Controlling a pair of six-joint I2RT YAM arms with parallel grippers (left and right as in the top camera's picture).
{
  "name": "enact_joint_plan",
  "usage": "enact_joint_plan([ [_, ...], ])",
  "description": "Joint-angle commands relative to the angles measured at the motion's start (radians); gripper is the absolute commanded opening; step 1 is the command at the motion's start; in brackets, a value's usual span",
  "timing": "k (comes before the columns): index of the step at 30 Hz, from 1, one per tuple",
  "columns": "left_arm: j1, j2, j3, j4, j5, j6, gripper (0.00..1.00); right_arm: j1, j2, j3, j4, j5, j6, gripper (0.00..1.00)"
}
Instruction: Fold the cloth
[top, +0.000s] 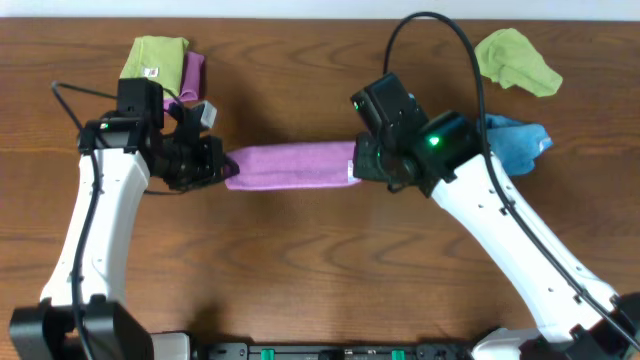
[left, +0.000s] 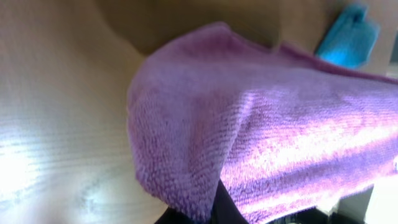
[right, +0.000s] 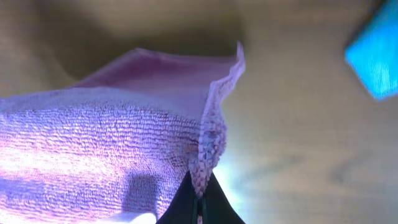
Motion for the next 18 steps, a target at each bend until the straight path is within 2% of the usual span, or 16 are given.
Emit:
enact_joint_plan([
  [1,0.020,-0.053,0.000,-0.074,-0.138,0.061,0.06,0.039,-0.021,-0.005,-0.100,0.098,0.091,0.01],
  [9,0.020,-0.314,-0.001,-0.307,-0.178,0.023,0.06,0.246,-0.110,-0.005,-0.306,0.067,0.248,0.01],
  [14,0.020,-0.431,0.000,-0.392,-0.177,-0.025,0.06,0.252,-0.238,-0.004,-0.373,-0.030,0.293,0.01],
  [18,0.020,-0.458,0.000,-0.379,-0.182,-0.049,0.06,0.227,-0.269,-0.005,-0.365,-0.006,0.310,0.01],
])
